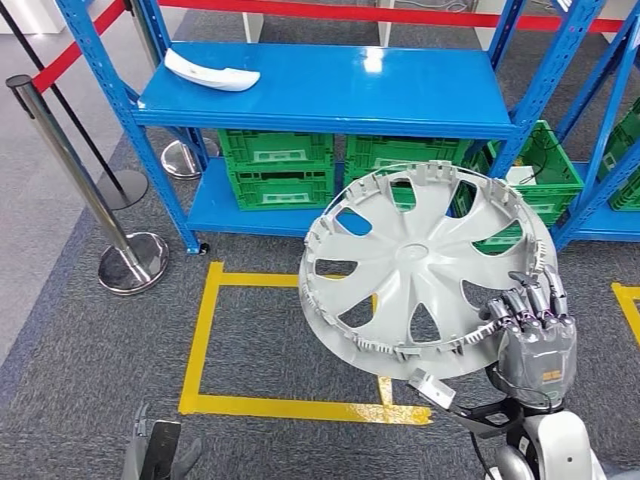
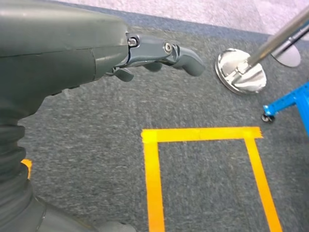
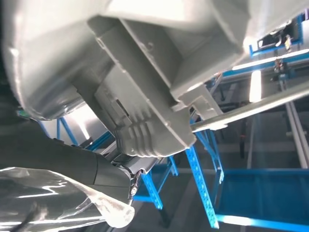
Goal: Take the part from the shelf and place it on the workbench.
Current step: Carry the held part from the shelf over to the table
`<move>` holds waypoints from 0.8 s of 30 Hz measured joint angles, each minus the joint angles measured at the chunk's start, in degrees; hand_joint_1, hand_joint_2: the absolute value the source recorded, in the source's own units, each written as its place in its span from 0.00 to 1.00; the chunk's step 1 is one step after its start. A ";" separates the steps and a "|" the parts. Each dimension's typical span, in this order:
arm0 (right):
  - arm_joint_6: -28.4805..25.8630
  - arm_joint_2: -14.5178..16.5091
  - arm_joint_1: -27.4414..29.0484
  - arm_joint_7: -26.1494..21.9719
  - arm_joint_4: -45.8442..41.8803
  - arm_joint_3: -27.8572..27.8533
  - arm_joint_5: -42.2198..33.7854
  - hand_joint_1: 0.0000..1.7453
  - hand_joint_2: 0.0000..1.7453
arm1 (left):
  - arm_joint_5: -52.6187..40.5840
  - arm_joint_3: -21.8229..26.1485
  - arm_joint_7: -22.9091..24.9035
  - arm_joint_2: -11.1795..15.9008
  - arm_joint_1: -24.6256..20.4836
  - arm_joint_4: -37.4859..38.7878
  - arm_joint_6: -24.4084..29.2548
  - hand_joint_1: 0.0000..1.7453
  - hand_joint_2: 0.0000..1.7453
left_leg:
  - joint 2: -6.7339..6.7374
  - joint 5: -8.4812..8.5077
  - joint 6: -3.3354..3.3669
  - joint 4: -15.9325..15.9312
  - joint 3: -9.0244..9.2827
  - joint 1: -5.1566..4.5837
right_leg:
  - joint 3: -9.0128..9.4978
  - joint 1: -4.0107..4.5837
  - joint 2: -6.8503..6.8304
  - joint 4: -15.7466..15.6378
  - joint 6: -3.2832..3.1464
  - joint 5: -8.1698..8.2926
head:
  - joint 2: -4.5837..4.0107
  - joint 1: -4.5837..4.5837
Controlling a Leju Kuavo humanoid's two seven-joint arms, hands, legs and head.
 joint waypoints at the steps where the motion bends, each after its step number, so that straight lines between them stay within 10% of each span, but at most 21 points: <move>1: -0.01 -0.04 0.04 -0.02 -0.05 0.04 0.06 1.00 1.00 | -0.02 0.01 0.00 0.02 0.08 0.00 0.01 0.00 1.00 | -0.50 0.23 -0.33 0.09 -0.26 0.03 | -0.14 -0.03 -0.50 -0.08 -0.22 0.15 | 0.00 -0.02; 4: -0.01 -0.10 0.04 -0.05 -0.08 0.13 0.27 1.00 1.00 | -0.03 0.01 0.00 0.11 0.26 -0.01 0.08 0.00 1.00 | -0.03 -1.95 -1.32 3.07 -1.83 0.04 | -0.29 -0.38 -2.31 -0.42 -1.16 0.68 | 0.00 -0.31; 7: -0.01 -0.13 0.10 -0.05 -0.11 0.14 0.30 1.00 1.00 | -0.04 0.02 0.00 0.14 0.27 0.00 0.12 0.00 1.00 | 1.70 -7.58 -2.32 13.70 -6.15 0.57 | -0.69 -0.36 -4.14 -0.42 -1.57 0.90 | 0.00 -0.61; 9: -0.01 -0.13 0.21 -0.06 -0.11 0.16 0.33 1.00 1.00 | -0.07 0.03 0.00 0.14 0.30 0.00 0.11 0.00 1.00 | 2.01 -7.89 -2.61 16.43 -6.78 0.80 | -0.86 -0.31 -5.42 -0.38 -1.59 0.96 | 0.00 -0.62; 13: -0.01 -0.16 0.18 -0.08 -0.30 0.30 0.55 1.00 1.00 | -0.20 0.01 -0.01 0.13 0.27 -0.01 0.10 0.00 1.00 | 5.22 -1.69 -1.88 2.80 0.64 0.44 | -0.71 -0.04 -7.65 -0.23 -1.25 0.96 | 0.00 -0.61; 17: -0.01 -0.34 -0.09 -0.08 -0.68 0.60 0.84 1.00 1.00 | -0.29 0.04 -0.02 0.08 0.30 0.00 0.13 0.00 1.00 | 5.40 -1.01 -0.58 -0.35 1.11 0.07 | -1.21 0.26 -9.37 0.06 -0.12 0.88 | 0.00 -0.52; 21: -0.01 -0.66 -0.34 -0.11 -0.96 1.06 0.95 1.00 1.00 | -0.30 0.02 -0.02 -0.06 0.21 0.00 0.24 0.00 1.00 | 3.15 -0.10 0.76 -0.82 0.67 0.43 | -5.14 -0.11 -4.21 8.67 0.70 -4.54 | 0.00 -0.27; 24: -0.01 -0.83 -0.34 -0.10 -0.99 1.39 1.00 1.00 1.00 | -0.29 0.03 -0.02 -0.04 0.21 0.02 0.27 0.00 1.00 | 1.10 0.15 0.94 -0.69 0.33 0.34 | -8.78 -0.10 -3.11 16.61 0.81 -6.76 | 0.00 -0.20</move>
